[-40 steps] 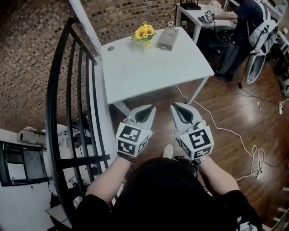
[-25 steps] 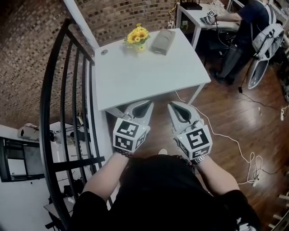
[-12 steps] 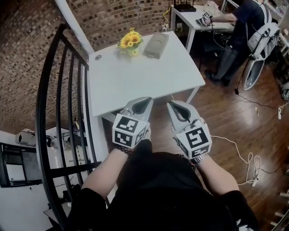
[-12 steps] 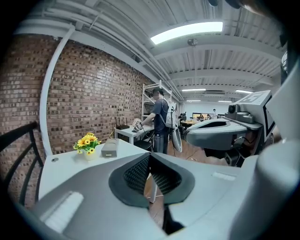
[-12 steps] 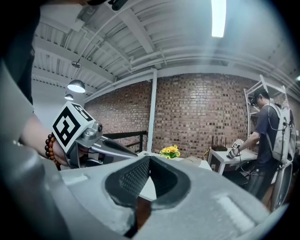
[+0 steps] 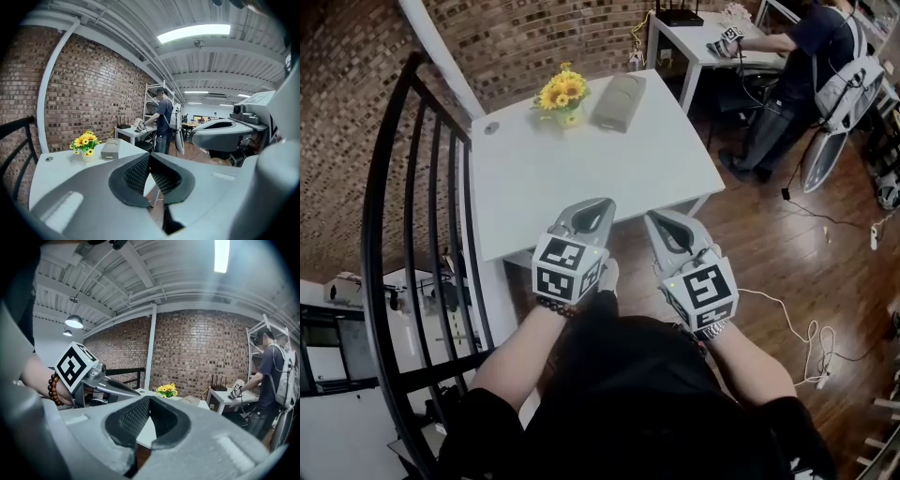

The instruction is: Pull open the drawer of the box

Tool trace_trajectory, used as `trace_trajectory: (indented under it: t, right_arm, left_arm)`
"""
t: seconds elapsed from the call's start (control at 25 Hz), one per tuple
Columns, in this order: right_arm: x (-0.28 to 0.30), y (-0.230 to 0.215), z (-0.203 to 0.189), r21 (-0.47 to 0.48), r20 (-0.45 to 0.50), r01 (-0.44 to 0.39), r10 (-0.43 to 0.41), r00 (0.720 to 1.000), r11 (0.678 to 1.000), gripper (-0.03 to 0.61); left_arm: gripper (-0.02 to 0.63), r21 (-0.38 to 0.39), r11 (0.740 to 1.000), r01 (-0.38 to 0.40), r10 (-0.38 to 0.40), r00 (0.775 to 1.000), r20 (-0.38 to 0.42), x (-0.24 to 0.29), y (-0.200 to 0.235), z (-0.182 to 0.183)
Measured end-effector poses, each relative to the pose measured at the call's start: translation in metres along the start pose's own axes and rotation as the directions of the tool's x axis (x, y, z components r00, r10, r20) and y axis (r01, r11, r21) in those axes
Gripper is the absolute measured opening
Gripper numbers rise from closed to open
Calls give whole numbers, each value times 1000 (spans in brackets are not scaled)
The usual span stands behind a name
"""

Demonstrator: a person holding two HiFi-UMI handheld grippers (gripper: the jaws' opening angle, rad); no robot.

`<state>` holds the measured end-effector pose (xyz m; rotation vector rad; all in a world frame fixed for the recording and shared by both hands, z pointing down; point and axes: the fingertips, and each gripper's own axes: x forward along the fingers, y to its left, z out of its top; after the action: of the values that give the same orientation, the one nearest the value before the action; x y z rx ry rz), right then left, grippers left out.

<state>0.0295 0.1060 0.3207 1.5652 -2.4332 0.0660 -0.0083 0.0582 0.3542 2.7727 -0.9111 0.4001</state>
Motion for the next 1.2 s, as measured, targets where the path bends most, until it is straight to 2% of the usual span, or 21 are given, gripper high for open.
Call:
trace_trajectory:
  t: [0.44, 0.76, 1.0, 1.2]
  right_arm:
    - [82, -42, -5, 22, -66, 3, -1, 998, 1000, -9]
    - [148, -66, -12, 37, -126, -13, 17, 992, 999, -9]
    - [189, -82, -21, 48, -165, -21, 29, 986, 999, -8]
    - [220, -94, -29, 50, -200, -28, 37, 979, 998, -8]
  left_arm:
    - [14, -67, 997, 26, -28, 999, -40, 68, 68, 2]
    - [15, -151, 987, 48, -59, 996, -68, 118, 119, -2]
    - [15, -228, 972, 58, -82, 992, -96, 153, 151, -13]
    - [34, -317, 946, 70, -110, 988, -111, 180, 175, -24]
